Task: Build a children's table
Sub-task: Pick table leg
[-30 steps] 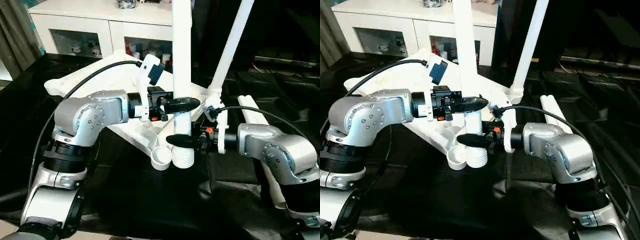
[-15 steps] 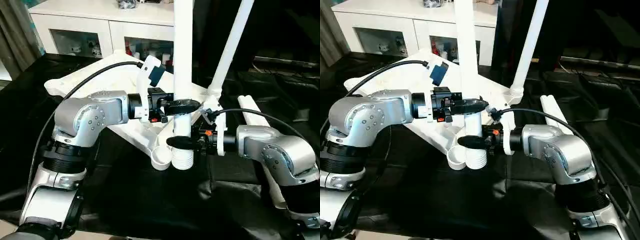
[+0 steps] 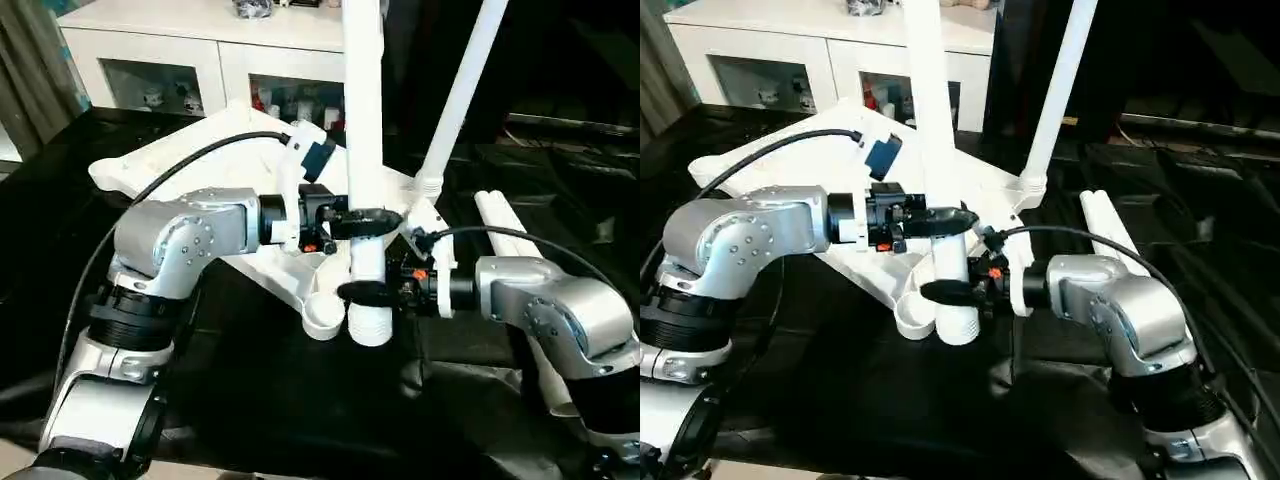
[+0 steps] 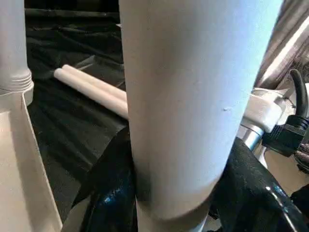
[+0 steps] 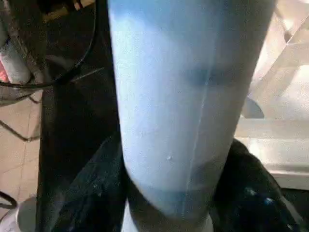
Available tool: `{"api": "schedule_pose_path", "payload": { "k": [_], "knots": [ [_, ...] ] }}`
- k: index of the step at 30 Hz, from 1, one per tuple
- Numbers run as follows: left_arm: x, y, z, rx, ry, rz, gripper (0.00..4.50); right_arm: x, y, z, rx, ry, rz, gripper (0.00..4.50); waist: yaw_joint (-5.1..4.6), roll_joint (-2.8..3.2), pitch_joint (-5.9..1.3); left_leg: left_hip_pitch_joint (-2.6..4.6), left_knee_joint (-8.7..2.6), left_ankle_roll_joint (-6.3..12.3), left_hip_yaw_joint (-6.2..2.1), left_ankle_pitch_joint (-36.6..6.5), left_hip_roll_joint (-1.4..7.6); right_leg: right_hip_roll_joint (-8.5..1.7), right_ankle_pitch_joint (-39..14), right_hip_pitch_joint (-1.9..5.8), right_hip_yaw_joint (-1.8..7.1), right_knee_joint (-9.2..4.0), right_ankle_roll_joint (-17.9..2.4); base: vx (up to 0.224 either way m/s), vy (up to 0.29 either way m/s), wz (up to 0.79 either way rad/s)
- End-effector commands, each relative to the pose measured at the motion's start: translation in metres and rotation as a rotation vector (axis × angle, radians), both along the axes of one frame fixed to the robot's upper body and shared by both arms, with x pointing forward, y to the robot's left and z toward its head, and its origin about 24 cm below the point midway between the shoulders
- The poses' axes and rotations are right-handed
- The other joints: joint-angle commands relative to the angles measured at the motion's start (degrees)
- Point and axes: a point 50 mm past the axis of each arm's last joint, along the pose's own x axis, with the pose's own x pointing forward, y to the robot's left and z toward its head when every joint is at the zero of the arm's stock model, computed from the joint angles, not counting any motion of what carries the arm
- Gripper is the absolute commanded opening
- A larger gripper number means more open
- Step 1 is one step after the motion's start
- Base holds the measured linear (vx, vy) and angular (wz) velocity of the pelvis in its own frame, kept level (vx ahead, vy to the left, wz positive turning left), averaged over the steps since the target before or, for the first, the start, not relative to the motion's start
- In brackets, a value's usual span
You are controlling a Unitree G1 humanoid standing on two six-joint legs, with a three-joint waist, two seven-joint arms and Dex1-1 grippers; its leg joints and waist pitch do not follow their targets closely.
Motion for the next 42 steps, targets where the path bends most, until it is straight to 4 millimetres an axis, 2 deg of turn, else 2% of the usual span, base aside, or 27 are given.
{"api": "schedule_pose_path", "payload": {
  "k": [1, 13, 19, 42],
  "knots": [
    [-0.002, -0.002, 0.011, -0.013, -0.056, -0.025, 1.86, -0.003, 0.002, -0.008, -0.040, 0.015, 0.010, 2.62, 0.08, -0.38, -3.79, 0.66, -3.46, -1.67, 0.20, -10.80, 0.32, -2.38, -14.15, 2.92, 1.59, -4.01, -8.28, 0.000, 0.000, 0.00],
    [-0.004, -0.003, 0.010, -0.005, -0.057, -0.041, 1.86, -0.001, 0.003, -0.006, -0.011, 0.012, 0.000, 2.63, 0.09, -0.45, -3.81, 0.66, -3.36, -1.49, 0.26, -10.85, 0.28, -2.41, -14.12, 2.93, 1.61, -3.99, -8.52, 0.000, 0.000, 0.00],
    [-0.005, -0.003, 0.008, 0.004, -0.058, -0.054, 1.86, 0.003, 0.004, 0.005, 0.080, 0.019, -0.016, 2.63, 0.06, -0.26, -3.84, 0.68, -3.47, -1.59, 0.17, -10.95, 0.36, -2.39, -13.50, 2.94, 1.55, -3.90, -8.86, 0.000, 0.000, 0.00],
    [-0.006, -0.002, 0.006, 0.023, -0.065, -0.066, 1.86, 0.004, -0.004, 0.004, 0.039, 0.016, -0.034, 2.63, 0.09, -0.29, -3.87, 0.69, -3.39, -1.78, 0.22, -10.69, 0.28, -2.38, -13.10, 2.96, 1.57, -3.87, -8.81, 0.000, 0.000, 0.00]
  ]
}}
